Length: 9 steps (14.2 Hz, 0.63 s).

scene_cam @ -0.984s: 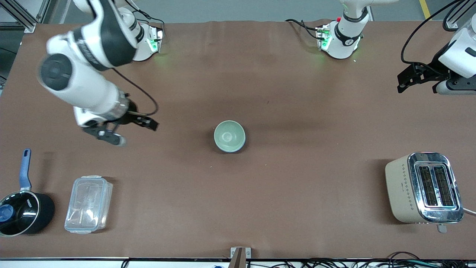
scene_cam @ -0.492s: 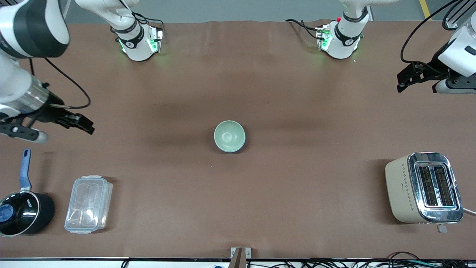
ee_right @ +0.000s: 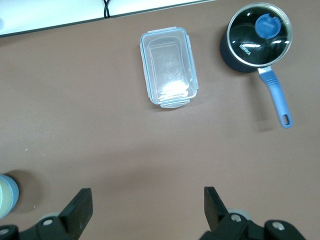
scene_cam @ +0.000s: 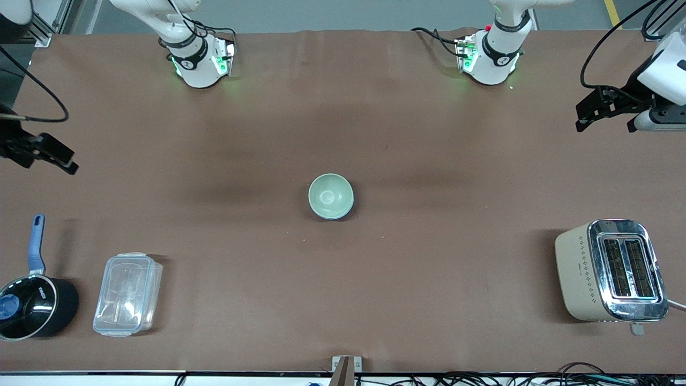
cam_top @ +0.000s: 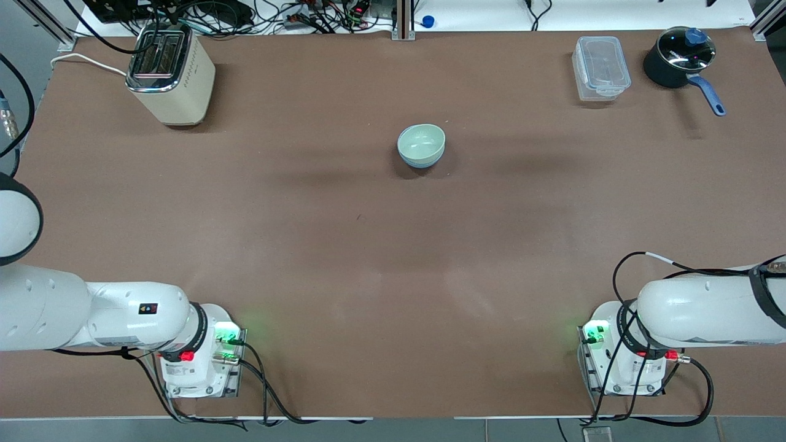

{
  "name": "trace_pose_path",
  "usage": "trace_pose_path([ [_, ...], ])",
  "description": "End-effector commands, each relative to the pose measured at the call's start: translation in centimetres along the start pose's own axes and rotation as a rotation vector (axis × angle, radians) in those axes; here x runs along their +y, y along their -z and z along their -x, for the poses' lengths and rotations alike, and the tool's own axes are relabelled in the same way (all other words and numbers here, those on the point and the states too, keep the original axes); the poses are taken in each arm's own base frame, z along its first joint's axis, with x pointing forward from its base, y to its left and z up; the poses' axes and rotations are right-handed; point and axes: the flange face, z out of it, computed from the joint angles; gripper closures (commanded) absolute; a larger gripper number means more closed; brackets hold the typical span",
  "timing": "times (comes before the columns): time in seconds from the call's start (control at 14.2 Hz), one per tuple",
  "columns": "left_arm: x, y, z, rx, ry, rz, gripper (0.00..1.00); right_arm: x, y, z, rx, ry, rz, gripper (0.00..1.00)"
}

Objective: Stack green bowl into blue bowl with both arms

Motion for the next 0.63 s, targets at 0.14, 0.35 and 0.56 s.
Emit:
trace_pose_path([
  [0.14, 0.1, 0.8, -0.5, 0.013, -0.014, 0.011, 0.00, 1.0, 3.3, -0.5, -0.070, 0.043, 0.028, 0.00],
  [0.35, 0.1, 0.7, -0.5, 0.010, -0.014, 0.008, 0.00, -1.1, 3.4, -0.4, -0.086, 0.062, 0.019, 0.00],
  [0.56, 0.1, 0.6, -0.4, 0.001, -0.013, 0.006, 0.00, -3.7, 1.9, 0.0, -0.110, 0.050, 0.026, 0.00],
])
